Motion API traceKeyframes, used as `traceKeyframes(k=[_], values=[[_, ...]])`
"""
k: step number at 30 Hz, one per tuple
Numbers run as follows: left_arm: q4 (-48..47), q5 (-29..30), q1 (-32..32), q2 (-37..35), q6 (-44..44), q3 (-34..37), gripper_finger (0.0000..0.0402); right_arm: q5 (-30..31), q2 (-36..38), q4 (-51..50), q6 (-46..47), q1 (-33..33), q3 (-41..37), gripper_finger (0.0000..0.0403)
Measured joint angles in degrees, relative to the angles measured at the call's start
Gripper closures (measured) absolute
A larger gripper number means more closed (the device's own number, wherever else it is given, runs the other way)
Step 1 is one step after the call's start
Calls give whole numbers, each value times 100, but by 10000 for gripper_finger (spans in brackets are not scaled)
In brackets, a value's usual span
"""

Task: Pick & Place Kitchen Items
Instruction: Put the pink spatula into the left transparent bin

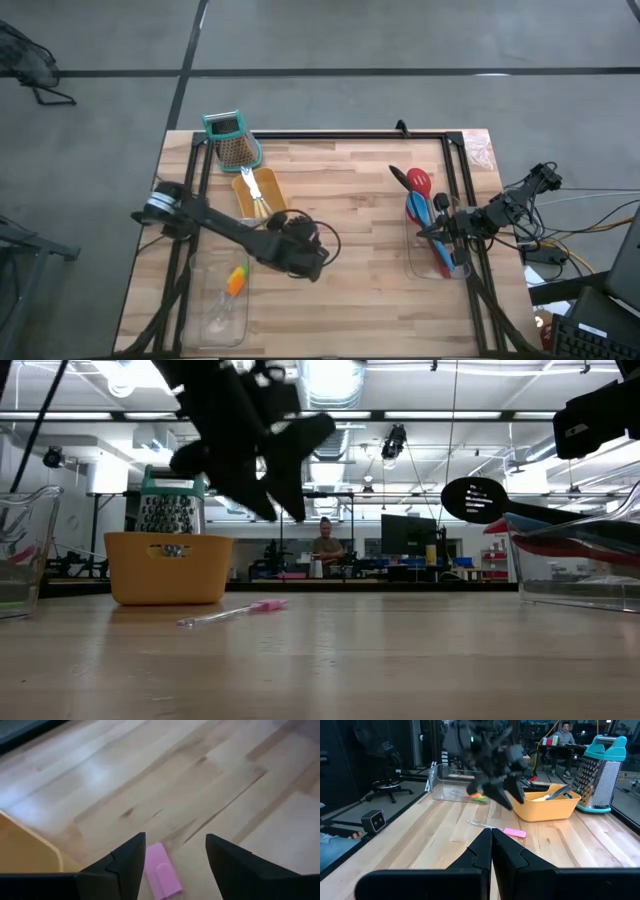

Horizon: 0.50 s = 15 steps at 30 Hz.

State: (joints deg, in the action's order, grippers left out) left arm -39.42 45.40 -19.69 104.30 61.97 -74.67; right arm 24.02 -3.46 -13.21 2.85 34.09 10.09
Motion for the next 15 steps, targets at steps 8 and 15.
traceKeyframes(k=[8,15], values=[[-2,-36,51,554,497,2,188,1,0,-2,0,0,0,394],[-17,12,92,841,698,4,188,-1,0,-1,7,1,0,394]])
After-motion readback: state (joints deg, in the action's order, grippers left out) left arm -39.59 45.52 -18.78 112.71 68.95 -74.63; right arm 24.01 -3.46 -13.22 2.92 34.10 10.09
